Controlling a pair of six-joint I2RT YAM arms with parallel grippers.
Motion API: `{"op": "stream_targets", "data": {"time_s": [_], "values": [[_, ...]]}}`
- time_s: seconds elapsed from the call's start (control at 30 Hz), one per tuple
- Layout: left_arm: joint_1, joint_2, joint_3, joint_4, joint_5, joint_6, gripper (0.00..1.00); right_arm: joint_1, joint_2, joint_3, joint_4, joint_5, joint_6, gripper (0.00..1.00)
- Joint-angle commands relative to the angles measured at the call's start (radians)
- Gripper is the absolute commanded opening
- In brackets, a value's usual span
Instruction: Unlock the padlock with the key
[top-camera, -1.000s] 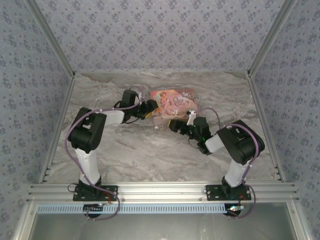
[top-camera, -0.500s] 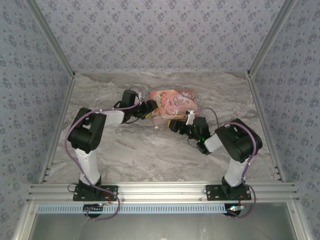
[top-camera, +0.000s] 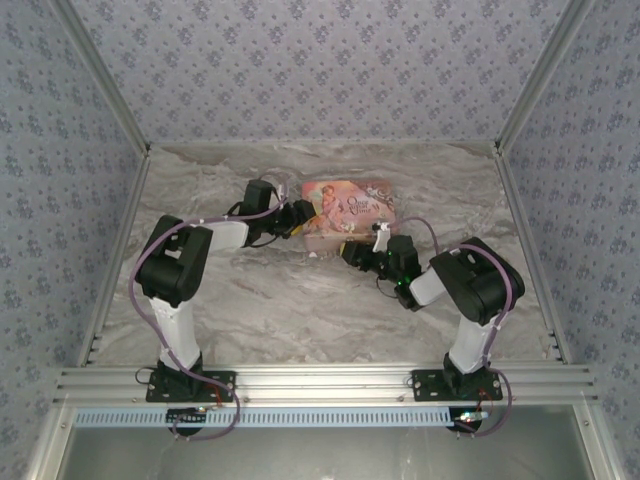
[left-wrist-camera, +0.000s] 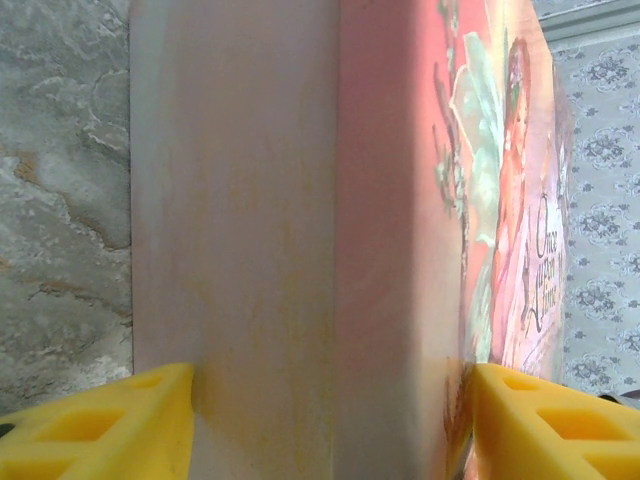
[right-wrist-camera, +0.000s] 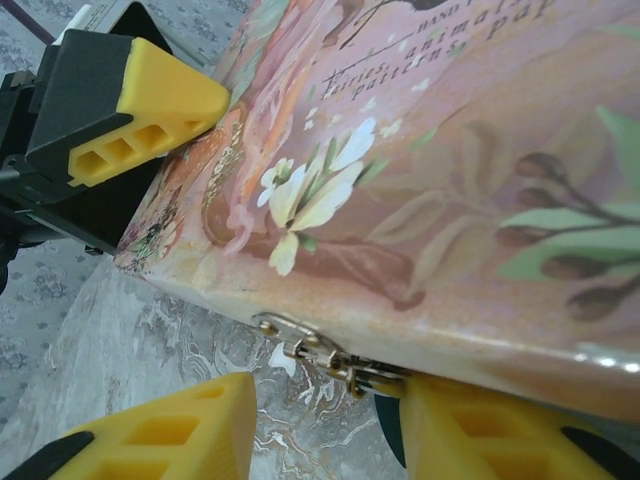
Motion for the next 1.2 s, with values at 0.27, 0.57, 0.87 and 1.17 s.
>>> {"op": "stream_targets", "data": {"time_s": [0.27, 0.57, 0.87, 1.17], "values": [[-0.026, 0.007, -0.038, -0.096, 0.008, 0.010, 0.66, -0.001, 0.000, 0.002, 0.134, -0.044, -0.012, 0.28], [-0.026, 0.008, -0.044, -0.094, 0.007, 0.010, 0.66, -0.001, -0.004, -0.012, 0.151, -0.048, -0.027, 0.24], [-0.025, 0.008, -0.046, -0.097, 0.003, 0.008, 0.65, -0.001, -0.010, -0.024, 0.147, -0.056, -0.070, 0.24], [-0.025, 0.006, -0.049, -0.100, -0.003, 0.008, 0.65, -0.001, -0.028, -0.050, 0.143, -0.043, -0.110, 0.21]]}}
